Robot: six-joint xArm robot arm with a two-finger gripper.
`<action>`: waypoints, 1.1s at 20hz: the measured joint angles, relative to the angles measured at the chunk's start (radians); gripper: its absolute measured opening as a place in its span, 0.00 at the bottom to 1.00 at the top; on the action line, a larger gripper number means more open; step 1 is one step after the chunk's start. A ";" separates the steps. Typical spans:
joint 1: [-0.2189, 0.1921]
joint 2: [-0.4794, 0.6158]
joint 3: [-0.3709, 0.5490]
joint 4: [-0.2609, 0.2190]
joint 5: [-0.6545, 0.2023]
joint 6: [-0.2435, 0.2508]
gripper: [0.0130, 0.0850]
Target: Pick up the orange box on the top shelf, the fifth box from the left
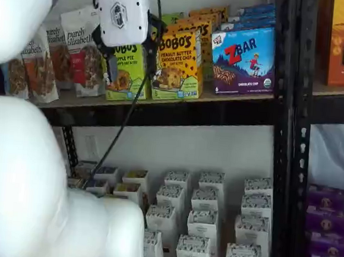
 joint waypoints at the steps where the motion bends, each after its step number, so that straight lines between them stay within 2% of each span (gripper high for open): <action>1: 0.012 -0.002 0.002 -0.014 -0.004 0.007 1.00; 2: 0.071 -0.014 0.013 -0.077 -0.023 0.037 1.00; 3: 0.086 -0.019 0.017 -0.096 -0.032 0.046 1.00; 7: 0.103 -0.022 0.020 -0.117 -0.039 0.057 1.00; 10: 0.106 -0.018 0.021 -0.120 -0.040 0.060 1.00; 13: 0.092 -0.014 0.026 -0.104 -0.050 0.053 1.00; 18: 0.068 -0.005 0.033 -0.074 -0.114 0.044 1.00; 22: 0.056 0.035 0.013 -0.071 -0.176 0.036 1.00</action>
